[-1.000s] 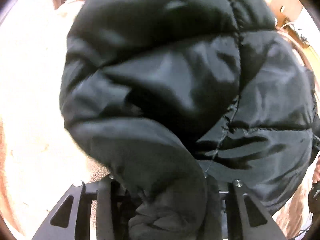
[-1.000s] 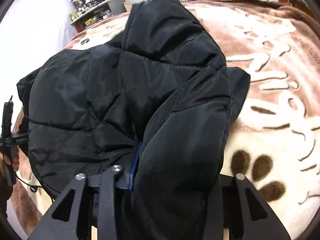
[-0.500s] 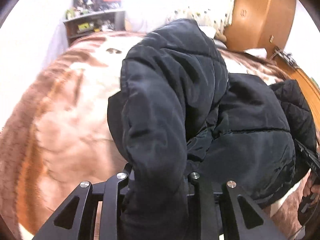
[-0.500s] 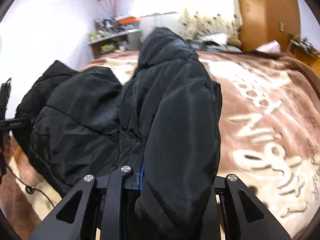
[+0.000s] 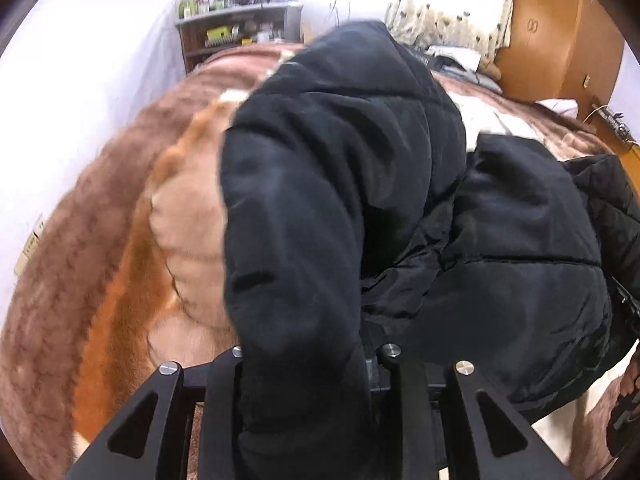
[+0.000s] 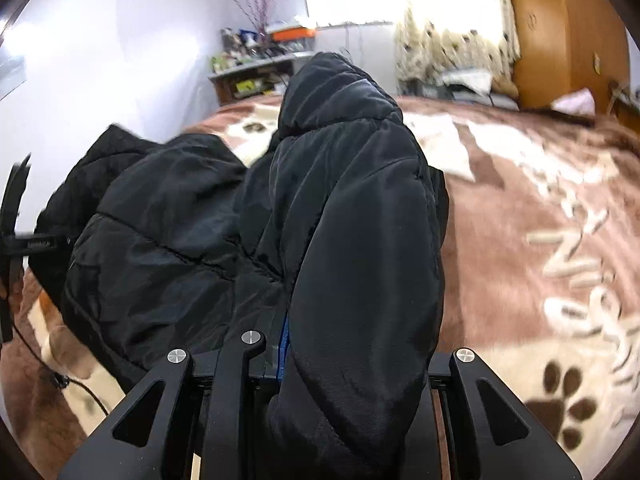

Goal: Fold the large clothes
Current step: 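Lower the folded edge onto the jacket and open both tools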

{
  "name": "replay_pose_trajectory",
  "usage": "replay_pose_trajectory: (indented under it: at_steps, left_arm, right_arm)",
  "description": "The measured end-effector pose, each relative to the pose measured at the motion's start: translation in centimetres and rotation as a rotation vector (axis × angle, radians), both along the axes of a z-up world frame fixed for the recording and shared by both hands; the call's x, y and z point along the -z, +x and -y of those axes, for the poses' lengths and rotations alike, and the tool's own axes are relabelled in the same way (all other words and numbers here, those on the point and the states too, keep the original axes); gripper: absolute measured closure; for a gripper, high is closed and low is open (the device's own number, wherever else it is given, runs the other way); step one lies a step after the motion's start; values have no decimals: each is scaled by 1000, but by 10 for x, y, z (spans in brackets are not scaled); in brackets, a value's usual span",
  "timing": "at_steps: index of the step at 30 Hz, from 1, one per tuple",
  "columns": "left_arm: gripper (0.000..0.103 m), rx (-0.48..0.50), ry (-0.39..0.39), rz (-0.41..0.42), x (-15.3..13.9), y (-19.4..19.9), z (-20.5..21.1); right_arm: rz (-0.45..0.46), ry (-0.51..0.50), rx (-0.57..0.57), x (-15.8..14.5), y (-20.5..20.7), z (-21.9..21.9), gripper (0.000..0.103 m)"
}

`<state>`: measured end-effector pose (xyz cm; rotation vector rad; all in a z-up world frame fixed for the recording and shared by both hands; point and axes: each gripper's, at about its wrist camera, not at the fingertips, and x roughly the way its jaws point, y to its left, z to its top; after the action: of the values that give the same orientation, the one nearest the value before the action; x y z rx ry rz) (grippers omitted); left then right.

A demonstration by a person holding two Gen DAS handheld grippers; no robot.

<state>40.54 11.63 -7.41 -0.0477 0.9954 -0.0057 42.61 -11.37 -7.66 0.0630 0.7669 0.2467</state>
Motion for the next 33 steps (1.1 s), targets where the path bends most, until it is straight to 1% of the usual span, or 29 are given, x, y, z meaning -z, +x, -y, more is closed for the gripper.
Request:
replay_pose_trajectory:
  at_steps: [1, 2, 3, 4, 5, 6, 7, 8, 9, 10, 11, 12, 13, 15, 17, 19, 21, 22, 23, 25, 26, 28, 29, 32, 33]
  left_arm:
    - [70, -10, -5, -7, 6, -3, -1]
    - [67, -20, -28, -13, 12, -2, -5]
    - [64, -28, -36, -15, 13, -2, -6]
    - [59, -38, -41, -14, 17, -4, -8]
    - [56, -42, -43, -14, 22, -4, -12]
    - [53, -38, -32, -13, 25, -5, -12]
    - [47, -40, -22, -15, 34, 2, -24]
    - [42, -49, -22, -25, 36, 1, -25]
    - [40, -56, -24, -33, 37, 2, -26]
    - [37, -63, -33, -39, 38, 1, -28]
    - [31, -76, -47, -45, 40, -1, -33]
    - [28, -93, -51, -49, 40, -2, -39]
    - [24, -113, -54, -50, 40, -3, -44]
    - [24, -115, -49, -41, 36, -8, -48]
    - [24, -112, -29, -24, 29, -16, -50]
    - [24, -121, -50, -14, 18, -26, -48]
    - [24, -120, -70, -5, 5, -39, -44]
    - [22, -121, -65, 3, 0, -45, -44]
    - [16, -114, -51, 8, -7, -55, -38]
    - [7, -92, -40, 15, -16, -71, -29]
    - [7, -82, -39, 11, -22, -71, -22]
    - [7, -55, -45, 18, -30, -89, -11]
    - [7, -55, -40, 11, -34, -95, -4]
    - [7, -50, -37, 32, -45, -119, 11]
    - [7, -42, -20, 41, -48, -129, 18]
  right_arm:
    - [-18, 2, 18, 4, 4, 0, 77]
    - [-29, 1, 31, 9, 6, 4, 74]
    - [-39, 0, 38, 11, 9, 5, 71]
    - [-46, -6, 44, 12, 8, 4, 69]
    - [-51, -16, 54, 15, 9, 6, 63]
    - [-55, -16, 54, 14, 8, 5, 59]
    - [-70, -16, 64, 17, 10, 8, 58]
    - [-81, -5, 73, 17, 9, 7, 53]
    - [-99, 8, 87, 19, 11, 11, 48]
    - [-109, 9, 93, 20, 12, 12, 47]
    - [-119, 7, 93, 21, 12, 13, 43]
    - [-126, 0, 95, 21, 12, 13, 40]
    - [-136, -1, 98, 21, 10, 13, 39]
    - [-155, 17, 136, 20, 8, 19, 29]
    - [-137, 14, 176, 11, 0, 22, 27]
    - [-111, 5, 182, -1, -9, 21, 27]
    - [-91, -27, 180, -12, -18, 15, 27]
    - [-70, -50, 179, -20, -25, 12, 26]
    - [-40, -61, 184, -28, -33, 9, 26]
    - [-17, -39, 185, -39, -49, 6, 26]
    - [-16, -27, 184, -44, -55, 3, 26]
    - [-9, -19, 176, -50, -69, -3, 26]
    - [-9, -31, 175, -52, -77, -8, 26]
    - [-2, -39, 159, -56, -102, -24, 26]
    - [-6, -32, 150, -57, -112, -31, 26]
